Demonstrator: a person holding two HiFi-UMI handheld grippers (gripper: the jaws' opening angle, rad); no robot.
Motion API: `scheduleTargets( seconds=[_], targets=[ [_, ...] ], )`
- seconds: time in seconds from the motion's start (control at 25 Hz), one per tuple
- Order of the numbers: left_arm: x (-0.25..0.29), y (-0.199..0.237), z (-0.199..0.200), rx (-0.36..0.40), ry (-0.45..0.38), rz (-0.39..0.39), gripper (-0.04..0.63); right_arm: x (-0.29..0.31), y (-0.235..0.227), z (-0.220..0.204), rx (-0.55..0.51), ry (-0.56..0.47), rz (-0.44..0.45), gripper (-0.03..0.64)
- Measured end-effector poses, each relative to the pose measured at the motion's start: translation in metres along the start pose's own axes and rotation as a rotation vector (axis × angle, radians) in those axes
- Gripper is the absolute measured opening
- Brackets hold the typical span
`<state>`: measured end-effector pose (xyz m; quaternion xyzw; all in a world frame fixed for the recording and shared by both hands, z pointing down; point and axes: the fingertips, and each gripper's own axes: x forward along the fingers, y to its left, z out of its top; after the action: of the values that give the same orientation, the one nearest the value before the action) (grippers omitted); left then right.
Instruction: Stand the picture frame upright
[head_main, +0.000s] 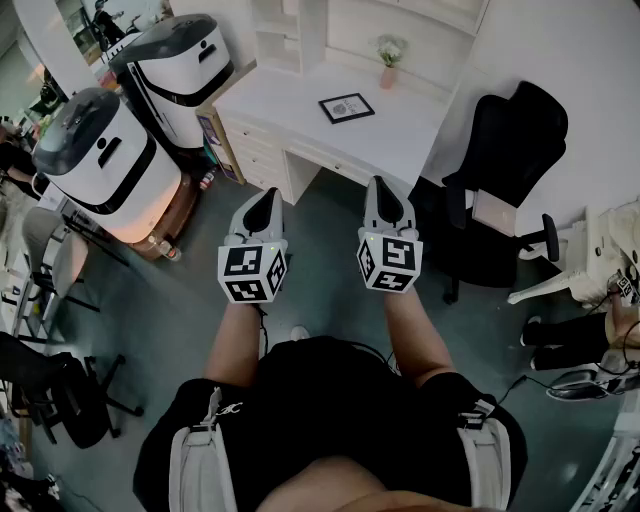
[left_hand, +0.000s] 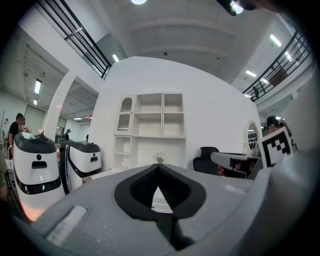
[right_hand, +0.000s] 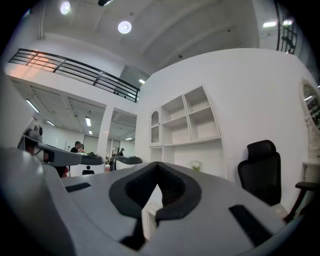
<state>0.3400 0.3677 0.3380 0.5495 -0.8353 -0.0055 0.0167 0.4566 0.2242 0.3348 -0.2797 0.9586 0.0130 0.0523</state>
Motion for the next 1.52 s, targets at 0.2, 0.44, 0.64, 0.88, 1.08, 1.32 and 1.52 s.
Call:
scheduleTargets(
  seconds=[0.2, 0.44, 0.64, 0.88, 1.08, 1.32, 1.52],
  targets=[
    [-0.002, 0.005, -0.002, -0.007, 0.004, -0.004, 0.009, 0.001, 0.01, -0.001, 0.017, -0.001, 0.027, 0.003],
    [0.003, 0.022, -0.002, -0.007, 0.001, -0.014, 0.009, 0.016, 0.023, -0.005, 0.011, 0.011, 0.018, 0.003],
    [0.013, 0.043, 0.0, -0.006, -0.007, -0.022, 0.009, 0.035, 0.036, -0.007, -0.028, 0.009, -0.001, 0.003],
    [0.028, 0.075, -0.001, -0.013, 0.003, -0.05, 0.009, 0.061, 0.055, -0.008, -0.027, 0.011, -0.032, 0.003],
    [0.032, 0.098, -0.005, -0.007, 0.011, -0.061, 0.009, 0.074, 0.072, -0.017, -0.026, 0.025, -0.05, 0.003],
    [0.041, 0.117, -0.006, -0.014, 0.001, -0.061, 0.009, 0.092, 0.072, -0.023, -0.026, 0.029, -0.065, 0.003],
    [0.059, 0.133, -0.01, -0.009, -0.005, -0.036, 0.009, 0.118, 0.065, -0.029, -0.017, 0.018, -0.068, 0.003]
  ],
)
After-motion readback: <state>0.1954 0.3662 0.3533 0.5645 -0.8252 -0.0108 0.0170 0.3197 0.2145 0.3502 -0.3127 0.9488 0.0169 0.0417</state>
